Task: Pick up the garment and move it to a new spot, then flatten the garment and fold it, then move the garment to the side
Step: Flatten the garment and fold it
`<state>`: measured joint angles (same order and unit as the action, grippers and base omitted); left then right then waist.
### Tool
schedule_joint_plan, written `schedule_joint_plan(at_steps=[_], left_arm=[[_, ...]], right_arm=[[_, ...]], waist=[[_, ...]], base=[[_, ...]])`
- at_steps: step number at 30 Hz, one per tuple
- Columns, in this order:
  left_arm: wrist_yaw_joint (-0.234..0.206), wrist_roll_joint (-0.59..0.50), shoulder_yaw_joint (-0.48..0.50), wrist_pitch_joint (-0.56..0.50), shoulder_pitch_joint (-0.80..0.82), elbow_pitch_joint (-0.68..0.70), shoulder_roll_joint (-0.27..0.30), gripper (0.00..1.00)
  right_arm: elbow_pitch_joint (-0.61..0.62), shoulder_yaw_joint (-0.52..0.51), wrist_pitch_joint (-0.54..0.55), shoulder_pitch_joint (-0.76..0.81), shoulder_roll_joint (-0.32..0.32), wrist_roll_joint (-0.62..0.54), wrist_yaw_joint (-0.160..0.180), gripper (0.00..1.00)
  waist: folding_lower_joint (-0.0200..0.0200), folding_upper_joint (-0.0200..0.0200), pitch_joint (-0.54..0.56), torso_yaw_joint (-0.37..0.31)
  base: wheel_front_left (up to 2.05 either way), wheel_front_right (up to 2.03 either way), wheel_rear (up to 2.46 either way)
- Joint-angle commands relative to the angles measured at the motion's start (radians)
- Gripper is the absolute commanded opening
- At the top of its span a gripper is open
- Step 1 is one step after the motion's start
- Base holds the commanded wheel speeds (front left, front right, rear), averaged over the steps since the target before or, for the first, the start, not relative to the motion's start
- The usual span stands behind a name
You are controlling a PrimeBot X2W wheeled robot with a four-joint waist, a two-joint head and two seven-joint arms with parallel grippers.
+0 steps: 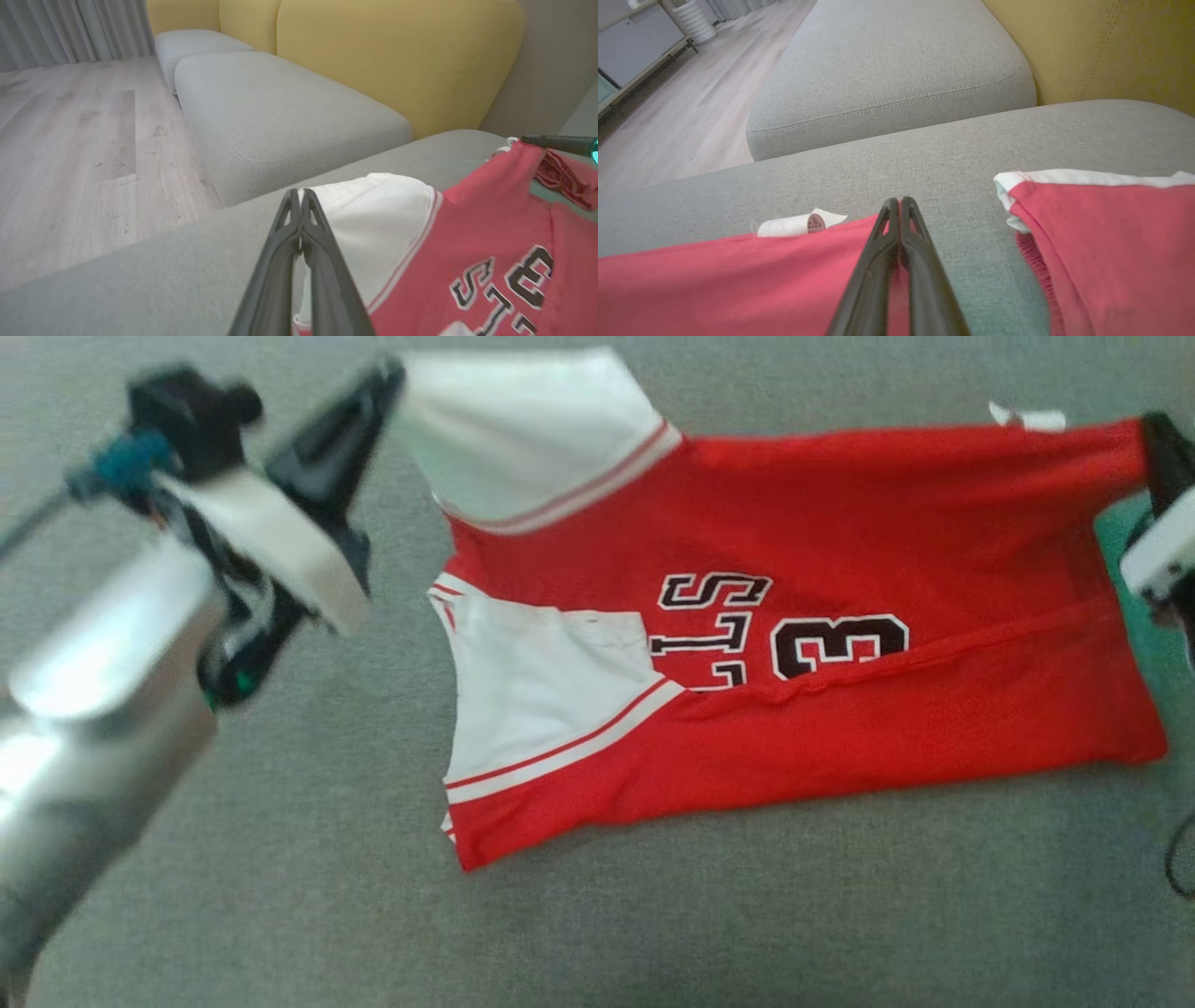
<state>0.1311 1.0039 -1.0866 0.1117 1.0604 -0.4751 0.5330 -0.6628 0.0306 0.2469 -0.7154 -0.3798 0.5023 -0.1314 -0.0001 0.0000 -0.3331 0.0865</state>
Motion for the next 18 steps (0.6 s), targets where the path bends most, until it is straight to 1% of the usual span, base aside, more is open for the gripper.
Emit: schedule_joint_plan(at_steps=[1,4,8,11,15,18], left_arm=[[-0.012,0.006,0.032,0.011,0.016,0.036,0.050,0.00],[-0.047,0.014,0.013,0.012,-0.069,0.134,0.083,0.00],[-0.111,0.006,-0.013,0.035,-0.178,0.263,0.125,0.00],[-0.152,0.007,-0.027,0.057,-0.254,0.342,0.149,0.00],[-0.193,0.017,-0.042,0.084,-0.343,0.428,0.169,0.00],[-0.227,0.017,-0.060,0.094,-0.403,0.474,0.176,0.00]], right_arm=[[0.049,0.004,0.004,0.023,-0.023,0.010,0.001,0.00],[0.117,-0.020,0.014,0.113,-0.035,0.026,0.001,0.00],[0.211,-0.064,0.037,0.240,-0.044,0.036,0.001,0.00],[0.281,-0.118,0.054,0.333,-0.041,0.025,0.001,0.00],[0.379,-0.191,0.089,0.447,-0.013,0.011,0.001,0.00],[0.447,-0.238,0.117,0.517,0.019,-0.001,0.001,0.00]], waist=[[0.0001,0.0000,0.021,0.018],[0.0001,0.0000,0.041,0.035],[0.0001,0.0000,0.061,0.055],[0.0001,0.0000,0.072,0.062],[0.0001,0.0000,0.079,0.068],[0.0001,0.0000,0.083,0.069]], base=[[0.00,0.00,0.00],[0.00,0.00,0.00],[0.00,0.00,0.00],[0.00,0.00,0.00],[0.00,0.00,0.00],[0.00,0.00,0.00]])
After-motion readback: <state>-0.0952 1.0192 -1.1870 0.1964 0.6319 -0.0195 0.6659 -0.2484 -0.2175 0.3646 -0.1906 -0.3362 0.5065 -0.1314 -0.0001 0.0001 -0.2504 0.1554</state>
